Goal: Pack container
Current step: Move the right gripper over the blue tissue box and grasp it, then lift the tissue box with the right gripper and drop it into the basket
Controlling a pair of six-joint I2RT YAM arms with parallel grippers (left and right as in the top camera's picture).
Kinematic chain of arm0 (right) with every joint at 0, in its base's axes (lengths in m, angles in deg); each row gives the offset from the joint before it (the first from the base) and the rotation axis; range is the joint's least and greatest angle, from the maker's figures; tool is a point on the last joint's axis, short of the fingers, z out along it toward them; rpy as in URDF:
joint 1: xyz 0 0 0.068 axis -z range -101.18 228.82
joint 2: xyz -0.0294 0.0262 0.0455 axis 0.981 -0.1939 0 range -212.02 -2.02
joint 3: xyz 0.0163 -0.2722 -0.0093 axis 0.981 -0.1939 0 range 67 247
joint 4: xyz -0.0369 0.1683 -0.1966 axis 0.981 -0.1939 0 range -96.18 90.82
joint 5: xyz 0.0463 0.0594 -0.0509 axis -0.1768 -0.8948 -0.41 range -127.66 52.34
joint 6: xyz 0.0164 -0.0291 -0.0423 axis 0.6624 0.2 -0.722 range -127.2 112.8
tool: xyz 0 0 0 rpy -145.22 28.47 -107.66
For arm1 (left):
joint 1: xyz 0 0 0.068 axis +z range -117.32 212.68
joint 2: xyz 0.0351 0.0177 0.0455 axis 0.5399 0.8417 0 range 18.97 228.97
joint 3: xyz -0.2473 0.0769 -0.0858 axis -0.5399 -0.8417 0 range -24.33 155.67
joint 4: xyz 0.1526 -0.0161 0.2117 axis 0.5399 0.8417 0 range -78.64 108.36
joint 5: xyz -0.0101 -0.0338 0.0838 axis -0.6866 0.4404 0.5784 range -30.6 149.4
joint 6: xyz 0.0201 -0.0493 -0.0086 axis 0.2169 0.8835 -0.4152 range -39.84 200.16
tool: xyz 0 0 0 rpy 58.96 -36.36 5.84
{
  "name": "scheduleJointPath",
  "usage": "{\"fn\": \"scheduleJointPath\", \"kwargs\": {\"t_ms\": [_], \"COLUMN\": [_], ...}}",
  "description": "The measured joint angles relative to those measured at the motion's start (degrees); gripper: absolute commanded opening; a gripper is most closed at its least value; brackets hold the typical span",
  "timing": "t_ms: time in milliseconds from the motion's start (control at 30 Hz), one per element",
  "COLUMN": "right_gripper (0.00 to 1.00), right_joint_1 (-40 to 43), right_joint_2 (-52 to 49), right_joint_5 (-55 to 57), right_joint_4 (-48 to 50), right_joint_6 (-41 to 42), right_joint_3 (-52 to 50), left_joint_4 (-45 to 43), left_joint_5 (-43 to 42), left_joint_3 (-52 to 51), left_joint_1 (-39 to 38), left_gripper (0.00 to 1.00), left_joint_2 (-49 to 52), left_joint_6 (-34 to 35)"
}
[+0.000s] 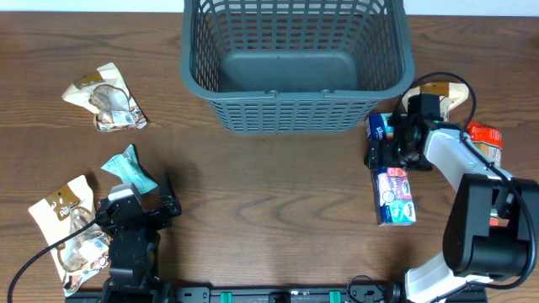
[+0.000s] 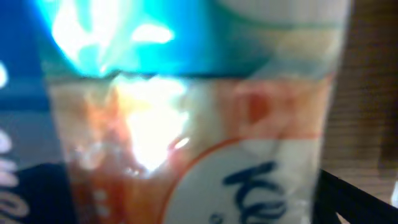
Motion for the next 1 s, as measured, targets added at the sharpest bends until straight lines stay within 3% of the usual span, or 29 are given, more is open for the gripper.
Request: {"fn": "scheduleJointPath", "kwargs": {"t_ms": [33, 100, 167, 267, 500, 700, 1000], "right_gripper": [0.78, 0.47, 0.25, 0.02, 0.01, 0.01, 0.01], "right_joint_1": [0.0, 0.0, 0.0, 0.1, 0.2, 0.2, 3.3], "right_joint_2": [-0.1, -0.2, -0.3, 0.2, 0.5, 1.4, 17.7], "right_joint_5": [0.2, 0.4, 0.2, -0.4, -1.1, -1.5, 1.3], "right_joint_4": [0.1, 0.4, 0.5, -0.1, -1.3, -8.0, -10.4], "right_joint_6": [0.1, 0.3, 0.7, 1.6, 4.2, 5.0, 8.5], "right_joint_3": [0.0, 0.1, 0.1, 0.7, 2.1, 6.6, 21.3], "left_joint_4": [0.0, 0.0, 0.0, 0.0, 0.0, 0.0, 0.0], "left_joint_5": [0.0, 0.0, 0.0, 0.0, 0.0, 0.0, 0.0], "left_joint_3": [0.0, 0.0, 0.0, 0.0, 0.0, 0.0, 0.0], "left_joint_1": [0.0, 0.0, 0.0, 0.0, 0.0, 0.0, 0.0], "left_gripper": [0.99, 0.99, 0.99, 0.99, 0.99, 0.99, 0.99], "left_joint_2": [0.0, 0.0, 0.0, 0.0, 0.0, 0.0, 0.0], "left_joint_6": [0.0, 0.0, 0.0, 0.0, 0.0, 0.0, 0.0]}}
